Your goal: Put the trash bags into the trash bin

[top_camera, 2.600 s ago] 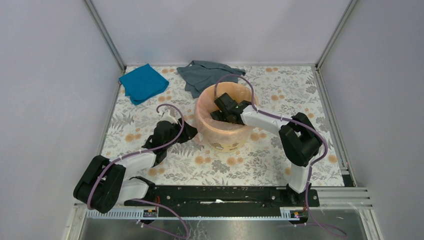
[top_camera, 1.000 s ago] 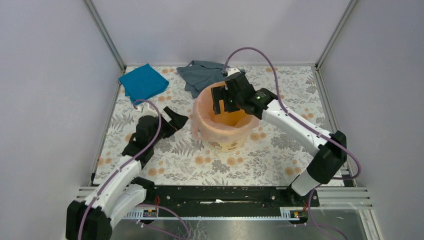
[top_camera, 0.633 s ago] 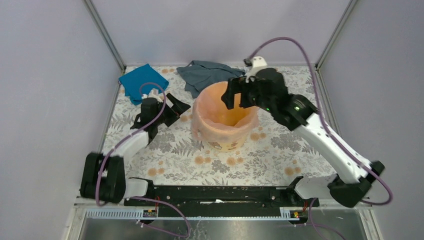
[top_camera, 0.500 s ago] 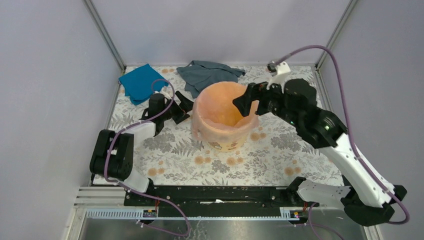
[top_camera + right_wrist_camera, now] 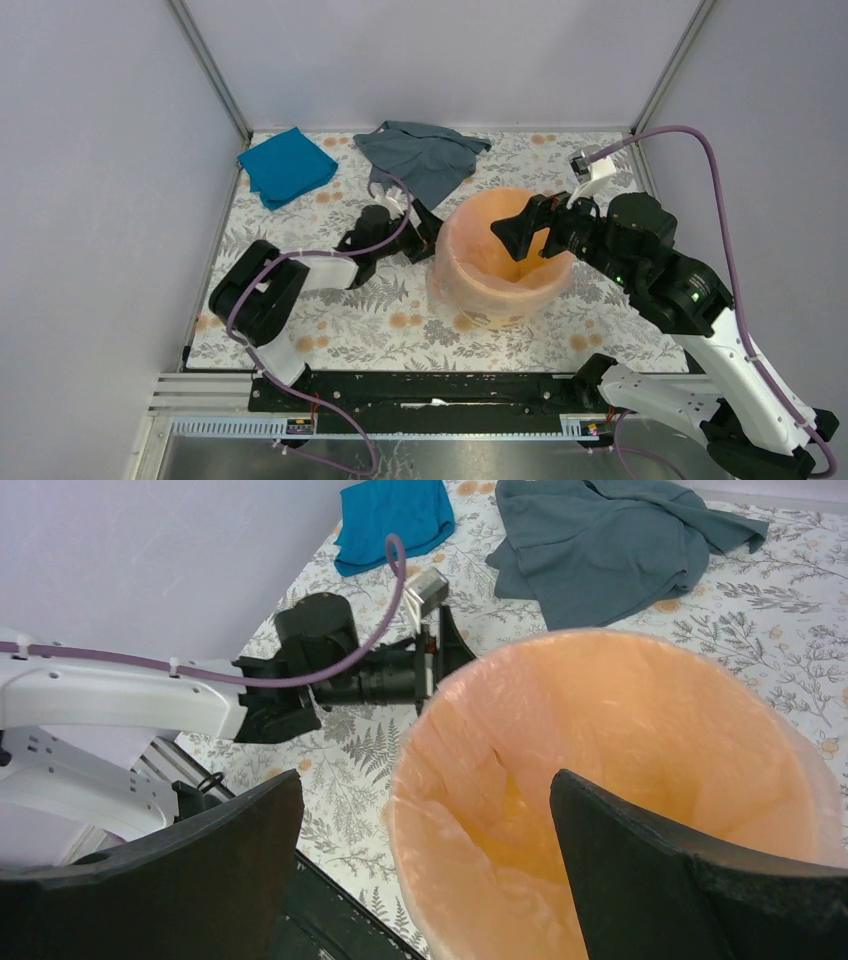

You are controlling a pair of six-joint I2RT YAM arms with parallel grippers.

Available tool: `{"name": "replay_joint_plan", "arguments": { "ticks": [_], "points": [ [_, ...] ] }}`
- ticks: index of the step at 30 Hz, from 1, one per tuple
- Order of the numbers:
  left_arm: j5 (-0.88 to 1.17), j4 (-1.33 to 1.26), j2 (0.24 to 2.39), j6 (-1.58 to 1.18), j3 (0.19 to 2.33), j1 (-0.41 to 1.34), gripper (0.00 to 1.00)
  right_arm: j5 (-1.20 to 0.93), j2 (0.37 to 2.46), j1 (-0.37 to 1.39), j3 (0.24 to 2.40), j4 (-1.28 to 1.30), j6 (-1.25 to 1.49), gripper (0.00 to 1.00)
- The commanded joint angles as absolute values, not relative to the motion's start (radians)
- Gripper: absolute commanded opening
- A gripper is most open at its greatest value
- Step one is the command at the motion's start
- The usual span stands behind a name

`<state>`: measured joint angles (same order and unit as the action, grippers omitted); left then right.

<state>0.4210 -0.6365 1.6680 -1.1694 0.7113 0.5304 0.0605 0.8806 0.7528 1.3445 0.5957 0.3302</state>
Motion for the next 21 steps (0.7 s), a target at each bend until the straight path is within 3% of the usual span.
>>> {"name": "replay_joint_plan", "arguments": {
  "ticks": [1, 8, 21],
  "points": [
    [0.324, -0.769, 1.736, -1.244, 0.769, 0.652, 0.98, 0.076, 0.826, 0.758, 1.339, 0.602, 0.327, 1.0],
    [0.151, -0.913, 1.852, -1.396, 0.801, 0.788, 0.99, 0.102, 0.76, 0.758, 1.335, 0.63, 0.327, 1.0],
    [0.063, -0.939, 2.082, -1.485, 1.062, 0.928, 0.99, 0.12, 0.726, 0.758, 1.328, 0.651, 0.325, 1.0]
  ]
}}
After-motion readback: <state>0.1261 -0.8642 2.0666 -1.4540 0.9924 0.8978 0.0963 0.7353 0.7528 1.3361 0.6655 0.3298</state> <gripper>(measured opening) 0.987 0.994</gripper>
